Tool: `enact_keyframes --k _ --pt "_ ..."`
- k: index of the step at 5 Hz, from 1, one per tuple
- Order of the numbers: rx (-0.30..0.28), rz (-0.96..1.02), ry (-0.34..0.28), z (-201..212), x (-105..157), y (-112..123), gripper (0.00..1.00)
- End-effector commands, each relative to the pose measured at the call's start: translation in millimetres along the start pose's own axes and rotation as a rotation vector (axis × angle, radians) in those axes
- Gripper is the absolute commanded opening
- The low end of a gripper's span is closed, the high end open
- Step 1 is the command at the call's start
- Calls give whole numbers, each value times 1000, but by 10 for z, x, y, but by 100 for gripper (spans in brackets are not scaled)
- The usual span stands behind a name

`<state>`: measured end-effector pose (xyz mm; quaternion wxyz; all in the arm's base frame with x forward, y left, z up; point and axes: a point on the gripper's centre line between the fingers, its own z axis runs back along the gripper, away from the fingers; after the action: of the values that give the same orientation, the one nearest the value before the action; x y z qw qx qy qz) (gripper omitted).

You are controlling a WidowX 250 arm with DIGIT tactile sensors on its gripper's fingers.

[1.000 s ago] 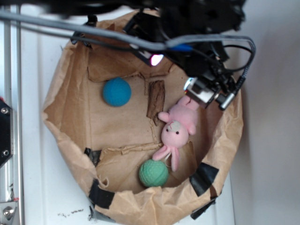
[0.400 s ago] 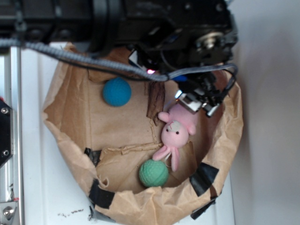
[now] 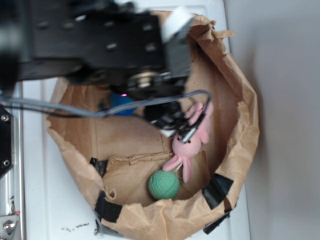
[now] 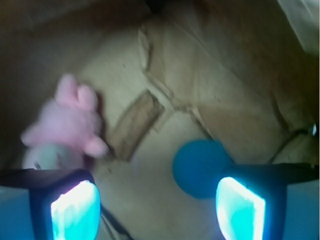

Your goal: Grab the wood chip.

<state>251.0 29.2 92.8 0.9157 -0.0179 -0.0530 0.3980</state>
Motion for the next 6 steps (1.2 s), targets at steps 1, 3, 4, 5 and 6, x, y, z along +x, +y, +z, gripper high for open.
enact_keyframes --k 1,3,4,5,6 --pt "-14 -69 -52 -80 -63 4 100" --pt "-34 -92 -28 56 -184 54 100" --pt "-30 -72 -38 60 -313 130 100" --pt "-28 -16 -26 78 -406 177 100" --pt "-3 87 -10 125 -511 161 100"
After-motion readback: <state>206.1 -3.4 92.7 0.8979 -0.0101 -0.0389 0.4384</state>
